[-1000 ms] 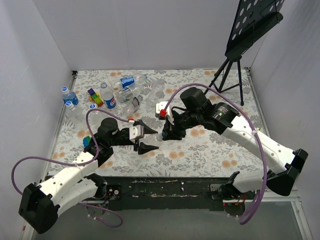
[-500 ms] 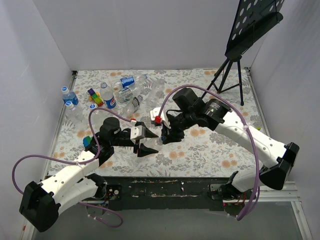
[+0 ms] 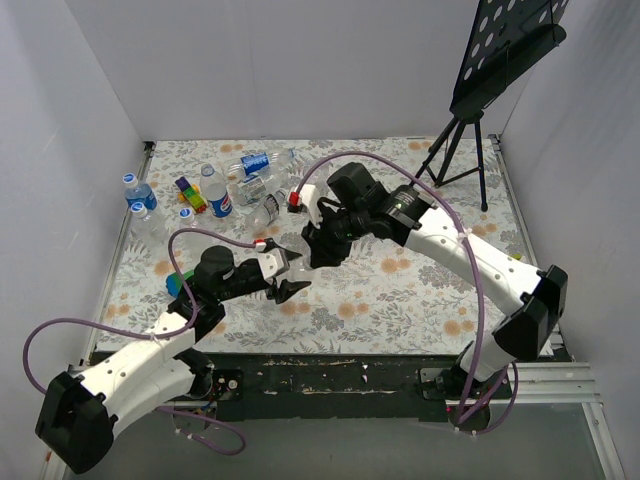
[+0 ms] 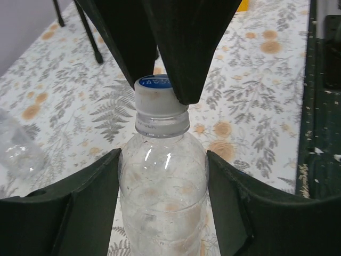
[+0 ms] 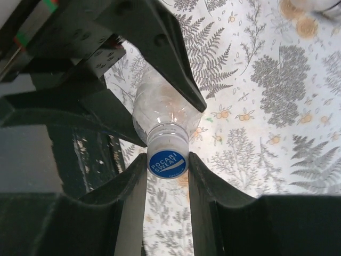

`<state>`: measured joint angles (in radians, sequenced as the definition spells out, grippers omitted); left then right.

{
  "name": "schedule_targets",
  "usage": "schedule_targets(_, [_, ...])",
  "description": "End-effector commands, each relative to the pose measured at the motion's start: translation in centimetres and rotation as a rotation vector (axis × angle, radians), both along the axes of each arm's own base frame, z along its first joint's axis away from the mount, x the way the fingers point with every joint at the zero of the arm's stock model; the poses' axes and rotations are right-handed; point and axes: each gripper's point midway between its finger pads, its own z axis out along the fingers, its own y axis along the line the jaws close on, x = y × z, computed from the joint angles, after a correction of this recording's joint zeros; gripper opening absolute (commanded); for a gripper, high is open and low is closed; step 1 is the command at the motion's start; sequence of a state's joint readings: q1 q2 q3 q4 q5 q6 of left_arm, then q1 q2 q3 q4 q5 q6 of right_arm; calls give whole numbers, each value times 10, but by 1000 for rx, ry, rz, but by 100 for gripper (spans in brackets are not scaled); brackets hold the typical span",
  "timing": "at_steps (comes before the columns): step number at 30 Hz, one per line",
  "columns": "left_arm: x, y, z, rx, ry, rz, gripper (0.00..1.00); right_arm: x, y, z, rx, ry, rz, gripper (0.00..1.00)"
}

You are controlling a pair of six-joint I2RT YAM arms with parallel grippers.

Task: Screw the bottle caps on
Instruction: Screw the bottle cap onto the plastic bottle.

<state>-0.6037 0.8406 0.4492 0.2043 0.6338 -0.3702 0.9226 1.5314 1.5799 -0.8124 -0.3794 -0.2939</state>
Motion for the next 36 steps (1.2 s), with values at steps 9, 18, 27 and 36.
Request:
schedule_targets(9, [43, 25, 63, -142, -345, 287, 0, 12, 19, -23, 27, 422, -557, 22])
schedule_targets(18, [46, 20, 52, -98, -313, 276, 0, 27, 16, 10, 92, 324, -585, 43])
schedule_targets(27, [43, 12, 47, -128, -187, 254, 0, 24, 3, 66, 225, 161, -492, 73])
schedule_targets(36, [10, -21, 42, -151, 18, -18, 0, 15, -35, 98, 247, -26, -272, 79])
